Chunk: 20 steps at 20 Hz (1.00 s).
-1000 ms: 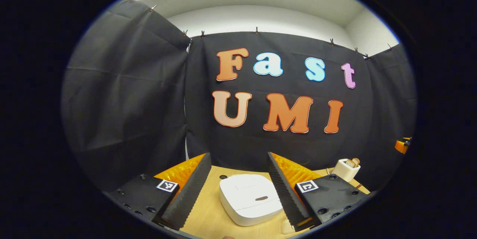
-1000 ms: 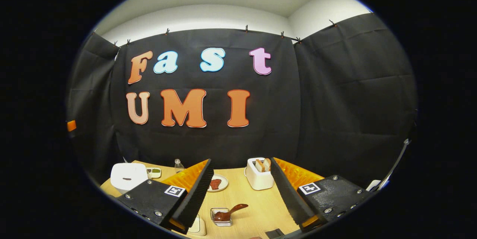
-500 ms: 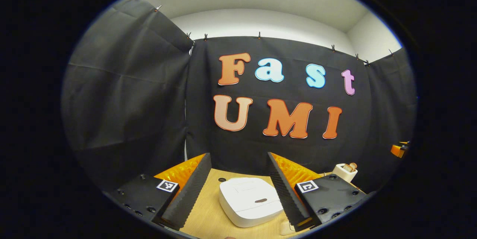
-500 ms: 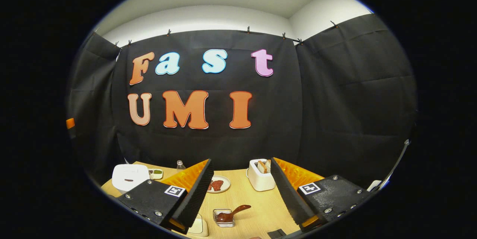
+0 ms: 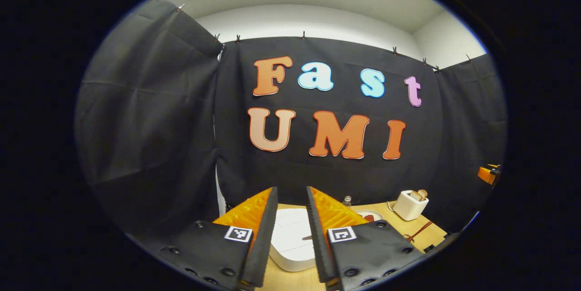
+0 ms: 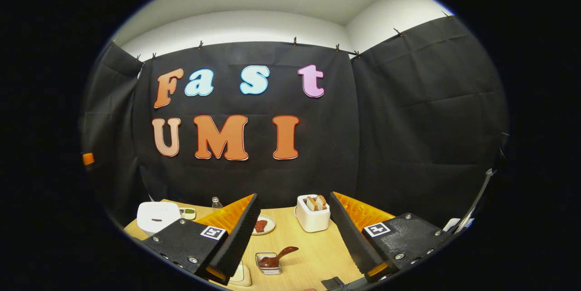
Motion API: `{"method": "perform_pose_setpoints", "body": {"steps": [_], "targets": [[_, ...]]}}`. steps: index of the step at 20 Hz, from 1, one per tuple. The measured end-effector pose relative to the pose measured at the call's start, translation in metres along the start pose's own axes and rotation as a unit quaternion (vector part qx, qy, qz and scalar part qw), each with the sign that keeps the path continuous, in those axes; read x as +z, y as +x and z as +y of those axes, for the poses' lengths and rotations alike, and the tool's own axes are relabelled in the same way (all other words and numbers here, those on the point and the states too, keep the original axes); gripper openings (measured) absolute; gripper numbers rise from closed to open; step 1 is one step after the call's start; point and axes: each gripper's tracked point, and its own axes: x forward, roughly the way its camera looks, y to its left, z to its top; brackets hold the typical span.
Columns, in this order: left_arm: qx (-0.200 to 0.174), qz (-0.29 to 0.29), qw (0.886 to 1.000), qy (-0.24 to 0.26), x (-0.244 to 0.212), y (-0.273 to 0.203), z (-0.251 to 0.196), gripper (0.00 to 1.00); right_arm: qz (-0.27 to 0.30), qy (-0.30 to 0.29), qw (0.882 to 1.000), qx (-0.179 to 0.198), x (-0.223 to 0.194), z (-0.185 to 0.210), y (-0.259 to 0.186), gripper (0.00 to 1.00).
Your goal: Close the left gripper, press the button to open the rice cooker; take a wooden spoon from the chopstick holder with the right hand, scoop a spoonful of rice and pour it into the rice cooker, then put the wooden spoon back into the chopstick holder.
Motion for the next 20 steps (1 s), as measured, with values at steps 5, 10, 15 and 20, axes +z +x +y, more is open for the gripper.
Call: {"method": "perform_pose_setpoints", "body": {"steps": [5, 10, 15, 20], "targets": [[-0.035, 0.026, 0.999, -0.005, -0.017, 0.012, -0.022, 0.09, 0.002, -0.001, 1.000, -0.010, -0.004, -0.011, -0.006, 1.00], [-0.057, 0.054, 0.997, 0.027, -0.061, 0.048, -0.039, 0.05, 0.013, -0.003, 1.000, -0.015, -0.012, -0.016, -0.006, 0.95], [-0.084, 0.122, 0.987, 0.067, -0.140, 0.098, -0.055, 0.05, 0.033, -0.018, 0.999, -0.020, -0.028, -0.019, -0.004, 0.95], [-0.098, 0.196, 0.974, 0.056, -0.216, 0.142, -0.063, 0.05, 0.042, -0.032, 0.998, -0.037, -0.033, -0.031, 0.001, 0.95]]}}
